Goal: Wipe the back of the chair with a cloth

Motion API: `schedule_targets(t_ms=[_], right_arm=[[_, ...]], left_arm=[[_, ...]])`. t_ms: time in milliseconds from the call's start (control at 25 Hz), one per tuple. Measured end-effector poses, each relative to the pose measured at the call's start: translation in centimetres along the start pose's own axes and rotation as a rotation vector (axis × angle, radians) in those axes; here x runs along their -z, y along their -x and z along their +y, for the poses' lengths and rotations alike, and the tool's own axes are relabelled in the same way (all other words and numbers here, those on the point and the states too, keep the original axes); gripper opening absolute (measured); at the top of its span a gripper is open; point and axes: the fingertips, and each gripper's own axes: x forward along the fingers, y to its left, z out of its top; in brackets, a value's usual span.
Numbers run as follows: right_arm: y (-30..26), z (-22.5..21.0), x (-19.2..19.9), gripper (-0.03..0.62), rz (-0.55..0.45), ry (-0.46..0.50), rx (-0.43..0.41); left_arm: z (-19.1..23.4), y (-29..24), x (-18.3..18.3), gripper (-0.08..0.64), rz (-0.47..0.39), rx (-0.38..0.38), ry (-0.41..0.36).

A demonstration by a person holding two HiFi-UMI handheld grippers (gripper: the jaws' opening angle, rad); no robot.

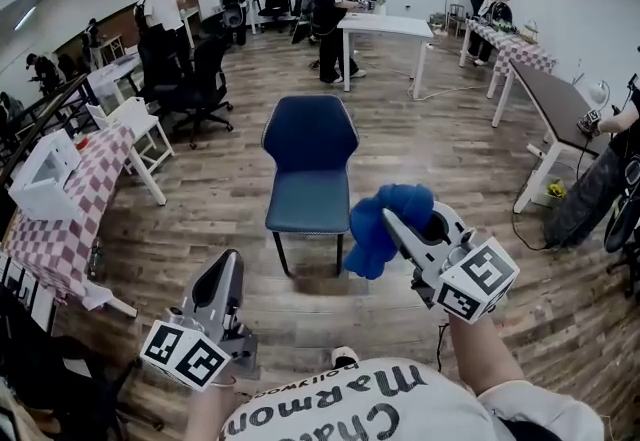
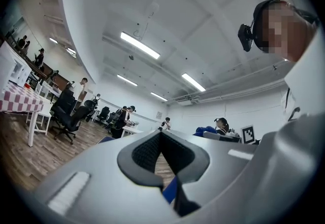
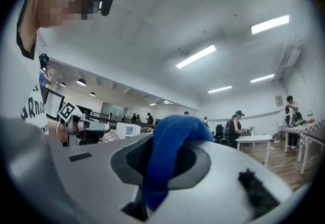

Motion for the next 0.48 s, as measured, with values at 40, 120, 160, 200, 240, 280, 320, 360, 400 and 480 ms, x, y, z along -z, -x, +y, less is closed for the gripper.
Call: schedule_targets(t_ms=[40,120,160,200,240,280,320,360,400,480], right_arm=[[-0.8,-0.9,0.2,0.064,-0.002,-0.007,-0.011],[-2.2,-2.7,0.9,0.064,0.007,0.001,-0.023],[-2.9,-3.7,1.3,0.064,0.012,0.01,-0.022],[-3.6,-4.6,1.6,0.064,0.014,0.015,-0.02],[-4.2,-5.5,1.9,0.064,0.014,0.016,-0.019],[-4.8,-6.4,2.1,0.064,0.011,0.013,-0.02],[-5.3,-7.1,2.3,0.064,0.008,0.01,-0.022],[-5.7,-7.8,2.5,0.064,0.005,0.009,-0.025],[-6.2,-8.4,2.7,0.064,0.005,0.011,-0.026],[-6.9,-9.6,3.1,0.064,0.008,0.017,-0.027]], left_arm=[[0.6,-1.2,0.2,0.008,-0.002,-0.002,0.011],[1.7,-3.4,0.7,0.008,-0.004,-0.008,0.027],[2.3,-4.4,0.8,0.008,-0.005,-0.012,0.03],[2.7,-5.4,1.0,0.008,-0.006,-0.018,0.032],[3.2,-6.4,1.1,0.008,-0.007,-0.023,0.034],[3.6,-7.3,1.2,0.008,-0.008,-0.027,0.038],[4.0,-8.1,1.3,0.008,-0.009,-0.028,0.041],[4.3,-9.0,1.4,0.008,-0.008,-0.03,0.042],[4.6,-9.8,1.4,0.008,-0.007,-0.032,0.041],[5.1,-11.2,1.5,0.009,-0.009,-0.044,0.037]])
